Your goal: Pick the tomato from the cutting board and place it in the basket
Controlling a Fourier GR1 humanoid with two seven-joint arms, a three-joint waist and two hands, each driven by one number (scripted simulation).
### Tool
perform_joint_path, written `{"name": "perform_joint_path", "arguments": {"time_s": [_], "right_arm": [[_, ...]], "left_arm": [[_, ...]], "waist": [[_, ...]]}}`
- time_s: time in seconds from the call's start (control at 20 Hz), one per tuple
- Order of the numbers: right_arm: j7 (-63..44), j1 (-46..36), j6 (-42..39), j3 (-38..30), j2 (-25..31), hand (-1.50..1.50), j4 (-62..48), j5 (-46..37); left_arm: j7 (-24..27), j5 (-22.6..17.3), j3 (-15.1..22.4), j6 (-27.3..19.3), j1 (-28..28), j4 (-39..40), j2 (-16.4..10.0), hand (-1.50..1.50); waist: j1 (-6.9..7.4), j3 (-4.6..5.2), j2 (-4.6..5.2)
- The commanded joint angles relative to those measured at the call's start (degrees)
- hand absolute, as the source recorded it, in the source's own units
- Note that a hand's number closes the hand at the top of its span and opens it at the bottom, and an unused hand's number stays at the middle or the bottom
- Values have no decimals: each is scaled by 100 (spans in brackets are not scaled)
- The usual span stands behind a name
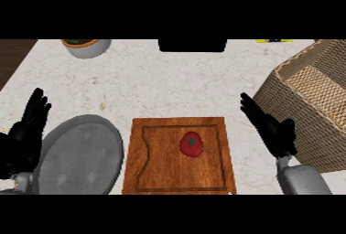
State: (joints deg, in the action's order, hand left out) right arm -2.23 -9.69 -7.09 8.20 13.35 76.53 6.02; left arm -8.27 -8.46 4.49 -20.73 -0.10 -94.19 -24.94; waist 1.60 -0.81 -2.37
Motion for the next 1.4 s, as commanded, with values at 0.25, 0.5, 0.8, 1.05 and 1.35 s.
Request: {"name": "perform_joint_path", "arguments": {"time_s": [0.25,0.5,0.8,1.05,1.35], "right_arm": [[-28,-327,1866,-362,-592,150,1224,-654],[893,-519,3346,2006,-1308,-150,936,-2011],[-1362,-936,5101,2789,-1329,-150,471,-3880],[-3079,-1551,4430,2169,-1045,-150,279,-5483],[-4909,-2050,2072,2457,-923,-150,370,-6036]], "left_arm": [[645,-96,388,1329,-630,-276,-436,0],[784,-104,920,1578,-842,-46,21,0],[628,-198,770,1680,-1076,203,-18,0],[770,-233,605,1746,-834,312,-169,0],[860,-217,595,1762,-725,420,-156,0]], "waist": [[-432,94,174],[-106,87,247],[-246,117,180],[-476,159,71],[-470,161,55]]}}
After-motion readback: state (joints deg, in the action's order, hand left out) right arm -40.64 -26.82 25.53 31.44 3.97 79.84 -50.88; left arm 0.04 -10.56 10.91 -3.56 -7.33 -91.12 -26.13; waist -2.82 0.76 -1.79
